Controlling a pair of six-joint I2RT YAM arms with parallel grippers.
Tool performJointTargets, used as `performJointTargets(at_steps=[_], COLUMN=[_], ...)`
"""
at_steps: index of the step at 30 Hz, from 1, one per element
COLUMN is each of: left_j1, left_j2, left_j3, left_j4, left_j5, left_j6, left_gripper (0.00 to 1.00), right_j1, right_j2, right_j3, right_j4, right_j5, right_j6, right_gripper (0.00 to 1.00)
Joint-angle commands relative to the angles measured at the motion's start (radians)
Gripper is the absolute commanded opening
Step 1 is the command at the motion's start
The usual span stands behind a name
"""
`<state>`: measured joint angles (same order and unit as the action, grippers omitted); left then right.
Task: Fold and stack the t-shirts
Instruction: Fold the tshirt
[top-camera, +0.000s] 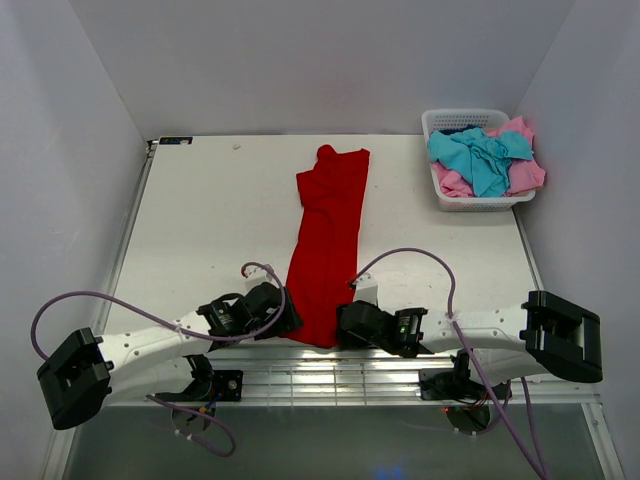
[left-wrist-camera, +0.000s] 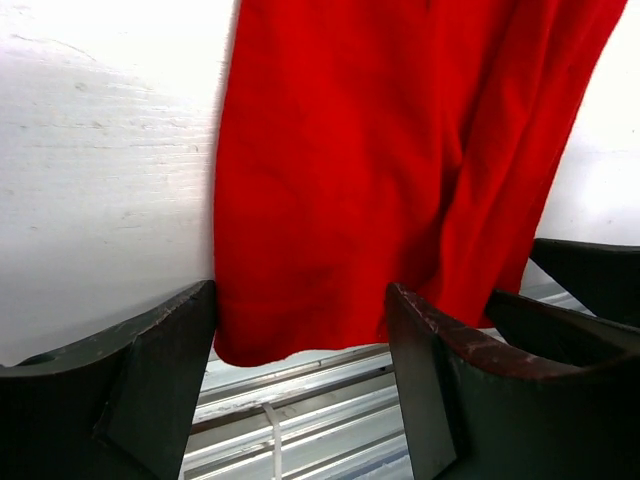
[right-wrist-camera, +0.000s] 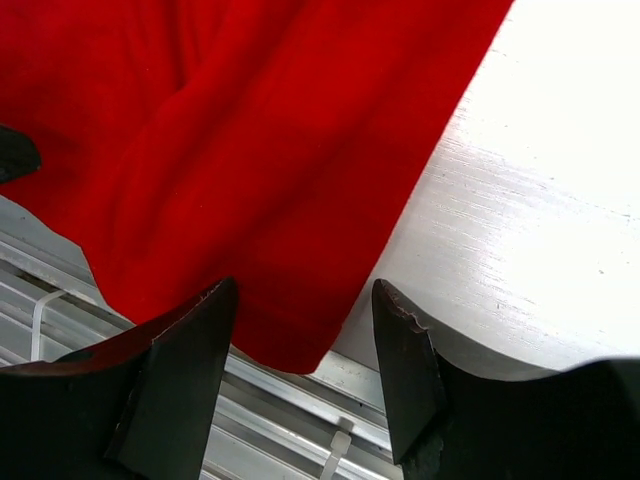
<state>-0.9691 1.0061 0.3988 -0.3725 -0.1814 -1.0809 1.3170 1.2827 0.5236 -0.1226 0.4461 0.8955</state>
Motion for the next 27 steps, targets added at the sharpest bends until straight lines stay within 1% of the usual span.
performJointTargets(at_steps=[1, 5, 9, 11, 12, 13, 14, 15, 18, 20, 23, 24, 26, 27], left_j1=[-0.028, -0.049, -0.06, -0.065, -0.071, -0.074, -0.079, -0.083, -0.092, -0.1, -0.155, -0.199, -0.253, -0.317], left_j2=[0.003, -0.008, 0.0, 0.018, 0.026, 0.041, 0.049, 0.055, 0.08, 0.097, 0.115, 0.13, 0.152, 0.164], left_j3=[-0.055, -0.064, -0.072, -0.075, -0.077, -0.077, -0.08, -0.084, -0.09, -0.094, -0.077, -0.072, -0.054, -0.045], left_j4=[-0.062, -0.063, -0.062, -0.062, -0.062, -0.062, -0.059, -0.052, -0.031, -0.023, -0.026, -0.028, -0.031, -0.035], left_j5=[0.026, 0.014, 0.013, 0.005, 0.003, -0.004, -0.009, -0.012, -0.023, -0.026, -0.03, -0.03, -0.033, -0.038], left_j6=[-0.068, -0.086, -0.091, -0.086, -0.086, -0.085, -0.085, -0.085, -0.076, -0.065, -0.065, -0.082, -0.112, -0.132], left_gripper=[0.78, 0.77, 0.71, 0.63, 0.59, 0.49, 0.44, 0.36, 0.0, 0.0, 0.0, 0.0, 0.0, 0.0], right_j1=[0.014, 0.025, 0.03, 0.034, 0.034, 0.037, 0.039, 0.042, 0.053, 0.063, 0.102, 0.116, 0.155, 0.169], right_j2=[0.027, 0.063, 0.096, 0.109, 0.11, 0.113, 0.113, 0.113, 0.112, 0.11, 0.106, 0.107, 0.112, 0.113], right_j3=[0.019, 0.038, 0.053, 0.062, 0.065, 0.075, 0.078, 0.081, 0.093, 0.098, 0.113, 0.13, 0.151, 0.164], right_j4=[-0.038, -0.031, -0.028, -0.029, -0.046, -0.058, -0.071, -0.103, -0.15, -0.184, -0.245, -0.265, -0.326, -0.35], right_j5=[0.009, 0.009, 0.002, 0.0, -0.001, 0.0, 0.003, 0.012, 0.026, 0.028, 0.029, 0.031, 0.034, 0.04], right_j6=[0.036, 0.036, 0.033, 0.034, 0.037, 0.045, 0.049, 0.054, 0.08, 0.095, 0.117, 0.137, 0.157, 0.175], right_gripper=[0.63, 0.63, 0.61, 0.57, 0.49, 0.45, 0.4, 0.31, 0.12, 0.08, 0.08, 0.08, 0.08, 0.08])
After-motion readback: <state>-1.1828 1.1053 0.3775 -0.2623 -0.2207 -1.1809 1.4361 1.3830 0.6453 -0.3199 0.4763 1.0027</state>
